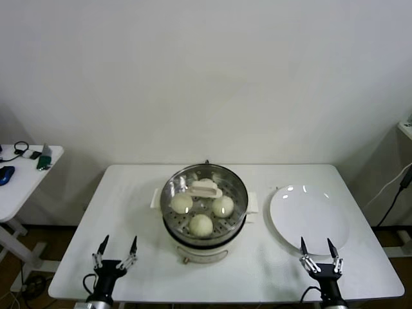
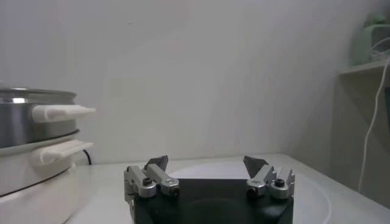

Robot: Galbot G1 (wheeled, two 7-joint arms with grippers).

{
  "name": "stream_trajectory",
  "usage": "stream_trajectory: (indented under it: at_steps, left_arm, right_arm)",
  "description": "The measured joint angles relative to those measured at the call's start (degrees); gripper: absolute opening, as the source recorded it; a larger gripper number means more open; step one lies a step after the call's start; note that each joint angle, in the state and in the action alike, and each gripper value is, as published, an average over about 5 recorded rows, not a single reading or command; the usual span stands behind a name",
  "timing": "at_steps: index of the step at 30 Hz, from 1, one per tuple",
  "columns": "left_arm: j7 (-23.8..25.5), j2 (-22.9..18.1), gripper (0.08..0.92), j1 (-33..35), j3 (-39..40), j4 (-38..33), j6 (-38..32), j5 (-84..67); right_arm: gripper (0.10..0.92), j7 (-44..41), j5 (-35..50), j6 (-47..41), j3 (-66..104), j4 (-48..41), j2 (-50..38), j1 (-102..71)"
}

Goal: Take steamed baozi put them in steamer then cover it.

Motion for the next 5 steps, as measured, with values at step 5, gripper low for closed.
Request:
stream_trajectory:
  at_steps: [5]
  left_arm:
    - [0.0, 0.0, 0.823, 0.1, 0.1, 0.0, -0.1, 0.0]
  right_arm:
    - [0.823, 0.0, 0.1, 0.0, 0.0, 0.0, 0.0, 0.0]
